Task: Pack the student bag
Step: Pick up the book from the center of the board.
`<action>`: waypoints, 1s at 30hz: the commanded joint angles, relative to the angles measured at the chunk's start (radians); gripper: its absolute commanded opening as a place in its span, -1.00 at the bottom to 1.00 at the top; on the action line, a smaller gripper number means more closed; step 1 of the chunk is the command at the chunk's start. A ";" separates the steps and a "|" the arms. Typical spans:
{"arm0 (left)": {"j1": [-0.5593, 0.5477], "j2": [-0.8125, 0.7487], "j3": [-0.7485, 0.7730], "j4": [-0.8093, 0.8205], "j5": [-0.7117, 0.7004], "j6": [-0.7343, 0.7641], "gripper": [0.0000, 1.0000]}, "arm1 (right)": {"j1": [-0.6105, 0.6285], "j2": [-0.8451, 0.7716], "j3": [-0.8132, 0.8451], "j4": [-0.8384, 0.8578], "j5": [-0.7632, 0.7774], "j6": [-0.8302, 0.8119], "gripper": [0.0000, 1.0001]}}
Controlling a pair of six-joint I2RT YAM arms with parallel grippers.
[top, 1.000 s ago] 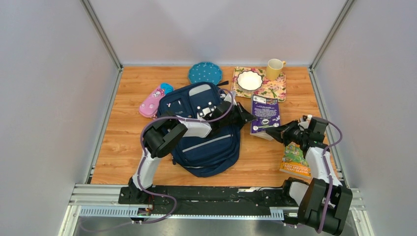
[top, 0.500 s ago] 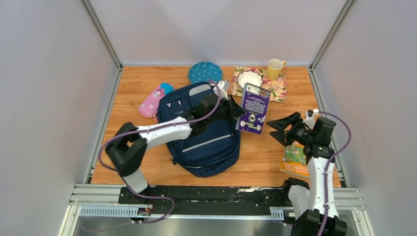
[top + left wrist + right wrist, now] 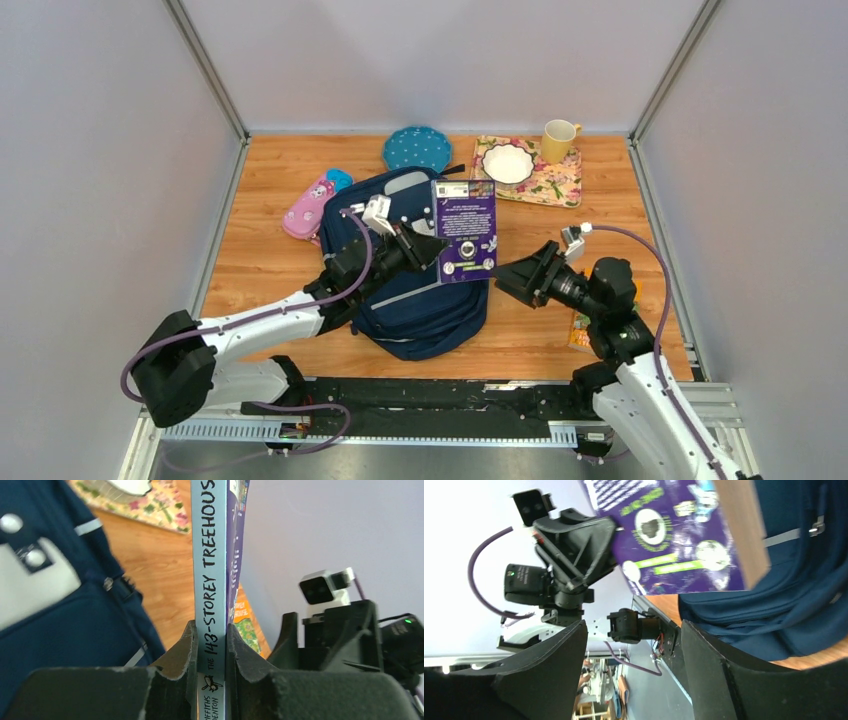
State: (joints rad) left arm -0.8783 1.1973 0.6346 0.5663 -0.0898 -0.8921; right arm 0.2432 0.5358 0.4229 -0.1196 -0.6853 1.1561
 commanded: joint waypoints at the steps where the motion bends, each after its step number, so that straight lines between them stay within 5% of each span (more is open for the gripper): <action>1: 0.002 -0.109 -0.045 0.195 -0.076 -0.088 -1.00 | 0.195 0.056 -0.027 0.202 0.211 0.074 0.44; 10: 0.002 -0.221 -0.153 0.307 -0.149 -0.084 -1.00 | 0.433 0.142 -0.071 0.330 0.415 0.129 0.45; 20: 0.001 -0.239 -0.279 0.486 -0.183 -0.215 -1.00 | 0.449 0.256 -0.090 0.668 0.421 0.119 0.46; 30: -0.004 -0.171 -0.273 0.598 -0.183 -0.269 -1.00 | 0.455 0.371 -0.081 0.745 0.415 0.181 0.46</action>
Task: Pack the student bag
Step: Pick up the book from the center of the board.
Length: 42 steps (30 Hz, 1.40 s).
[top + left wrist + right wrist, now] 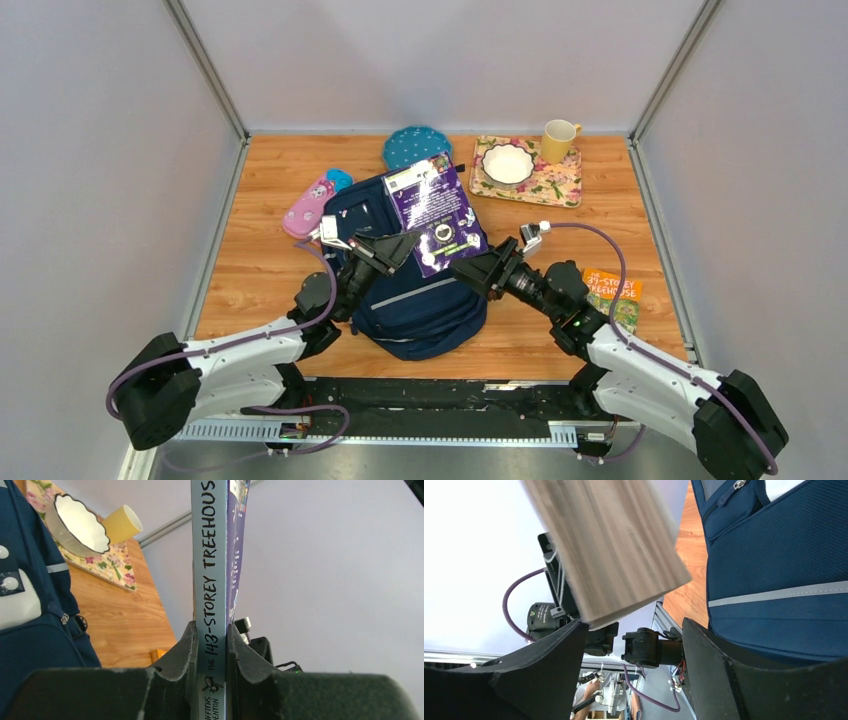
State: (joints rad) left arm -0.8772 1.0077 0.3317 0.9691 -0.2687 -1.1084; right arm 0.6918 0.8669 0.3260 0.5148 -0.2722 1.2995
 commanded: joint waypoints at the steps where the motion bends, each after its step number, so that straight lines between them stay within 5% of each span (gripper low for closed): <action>1: -0.005 0.025 0.032 0.215 0.003 -0.062 -1.00 | 0.006 0.050 0.009 0.134 0.002 0.047 0.46; 22: -0.042 0.072 -0.063 0.382 0.003 -0.171 -1.00 | 0.005 0.198 0.047 0.450 0.119 -0.019 0.32; 28: -0.043 0.060 -0.100 0.398 -0.018 -0.173 -1.00 | 0.002 0.187 0.042 0.459 0.131 -0.017 -0.15; 31: -0.043 0.043 -0.106 0.366 -0.021 -0.148 -1.00 | 0.003 0.153 0.027 0.424 0.149 -0.025 -0.72; 33: -0.045 0.002 -0.083 0.219 0.000 -0.128 -0.62 | 0.002 0.104 0.022 0.377 0.163 -0.051 -1.00; 35: -0.043 -0.052 -0.050 0.070 0.034 -0.053 -0.13 | -0.005 0.061 0.024 0.282 0.179 -0.080 -1.00; 37: -0.043 -0.090 0.036 -0.235 0.086 0.087 0.07 | -0.008 -0.028 0.036 0.147 0.204 -0.130 -1.00; 38: -0.045 -0.121 0.073 -0.360 0.089 0.125 0.35 | -0.011 -0.067 0.042 0.093 0.221 -0.153 -1.00; 39: -0.043 -0.129 0.134 -0.570 0.086 0.163 0.42 | -0.011 -0.106 0.050 0.032 0.246 -0.198 -1.00; 42: -0.043 -0.153 0.187 -0.813 0.115 0.376 0.46 | -0.015 -0.255 0.093 -0.217 0.361 -0.276 -1.00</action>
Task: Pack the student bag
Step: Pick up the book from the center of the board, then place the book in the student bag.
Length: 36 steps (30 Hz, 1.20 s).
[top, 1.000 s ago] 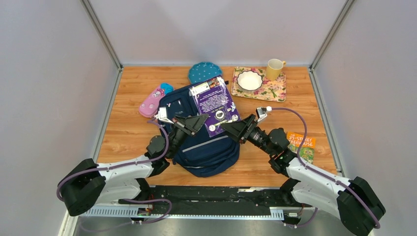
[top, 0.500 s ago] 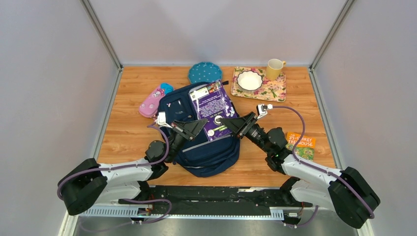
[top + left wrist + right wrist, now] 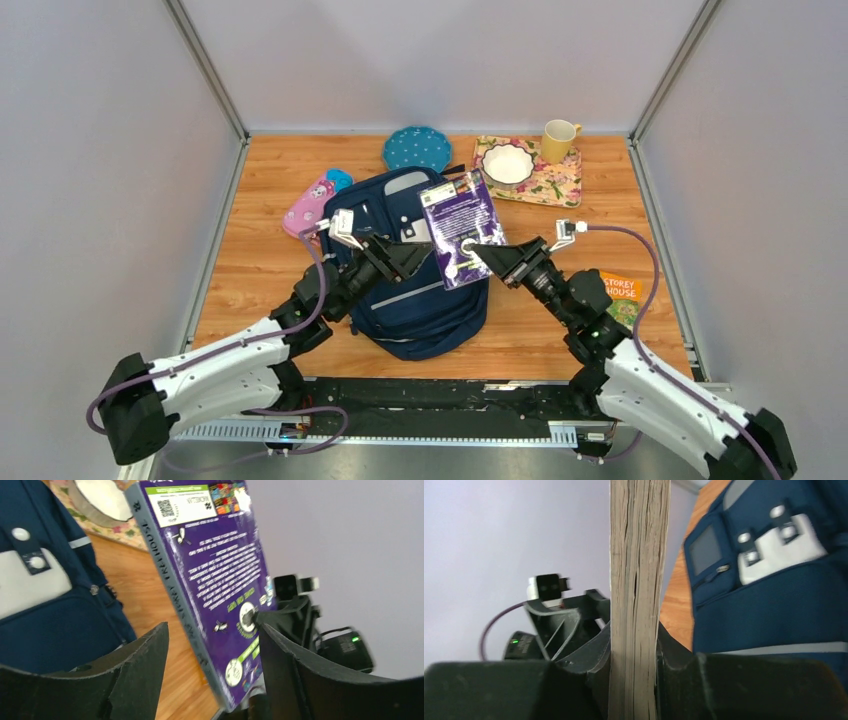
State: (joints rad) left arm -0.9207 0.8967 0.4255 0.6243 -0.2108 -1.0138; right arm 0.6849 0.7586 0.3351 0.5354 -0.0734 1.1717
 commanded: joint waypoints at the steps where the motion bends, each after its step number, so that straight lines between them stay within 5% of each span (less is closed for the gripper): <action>1: -0.001 -0.044 0.101 -0.521 0.059 0.356 0.47 | -0.010 -0.216 0.096 -0.359 0.222 -0.191 -1.00; 7: -0.073 0.010 0.151 -0.710 0.110 0.619 0.47 | -0.015 -0.384 0.211 -0.769 0.444 -0.274 -1.00; 13: -0.248 0.259 0.303 -0.770 0.085 0.825 0.47 | -0.016 -0.449 0.286 -0.991 0.532 -0.274 -1.00; 28: -0.313 0.547 0.478 -0.819 0.044 0.902 0.40 | -0.015 -0.450 0.294 -1.017 0.463 -0.267 -1.00; 36: -0.313 0.591 0.493 -0.828 0.067 0.859 0.00 | -0.016 -0.444 0.282 -1.016 0.457 -0.251 -1.00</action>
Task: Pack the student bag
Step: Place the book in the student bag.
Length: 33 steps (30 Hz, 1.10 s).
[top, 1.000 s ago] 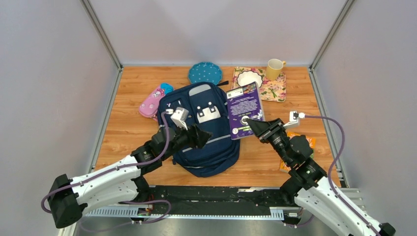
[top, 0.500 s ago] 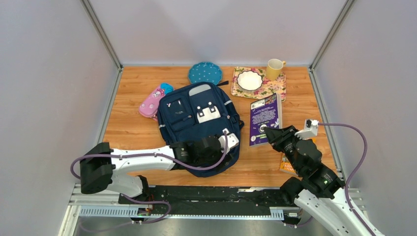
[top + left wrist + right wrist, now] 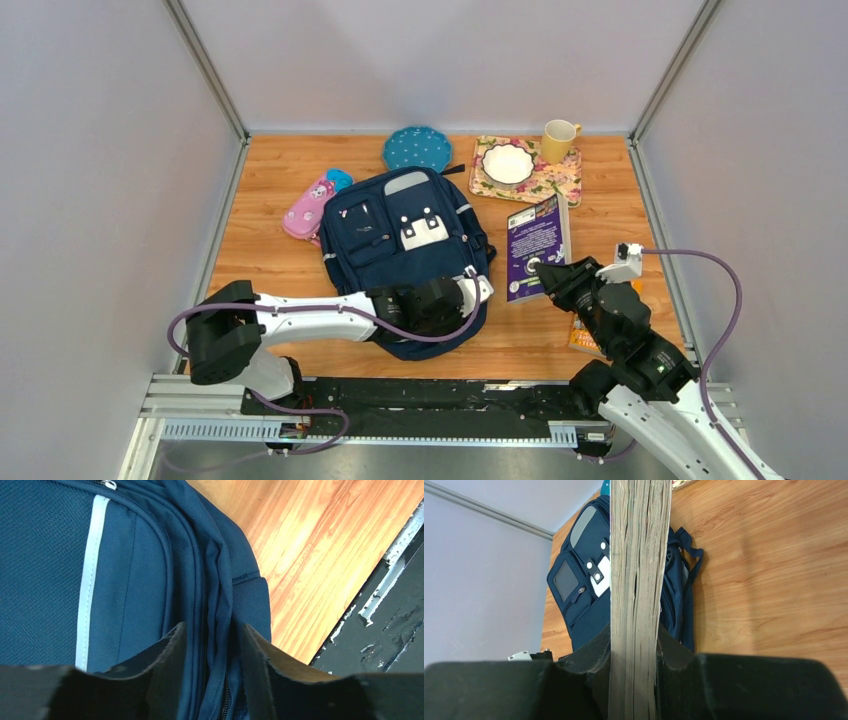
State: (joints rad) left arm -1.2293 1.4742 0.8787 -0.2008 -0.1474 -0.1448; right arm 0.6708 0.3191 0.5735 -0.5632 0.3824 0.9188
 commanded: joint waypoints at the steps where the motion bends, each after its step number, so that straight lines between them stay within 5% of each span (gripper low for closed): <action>1: -0.004 0.015 0.039 -0.003 0.005 -0.010 -0.09 | 0.000 -0.003 0.043 0.083 0.000 -0.001 -1.00; 9: -0.002 0.020 0.028 -0.014 -0.024 -0.029 -0.03 | -0.002 0.001 0.042 0.083 -0.002 0.000 -1.00; 19: 0.001 0.023 0.036 -0.025 -0.020 -0.015 -1.00 | 0.000 -0.005 0.035 0.071 -0.008 -0.001 -1.00; 33: 0.096 -0.147 0.187 -0.069 -0.050 0.034 -1.00 | 0.000 -0.095 0.088 -0.187 -0.017 0.020 -1.00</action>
State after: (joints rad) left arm -1.1595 1.4181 0.9379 -0.2844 -0.1474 -0.1650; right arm 0.6708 0.2699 0.5934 -0.7223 0.3668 0.9195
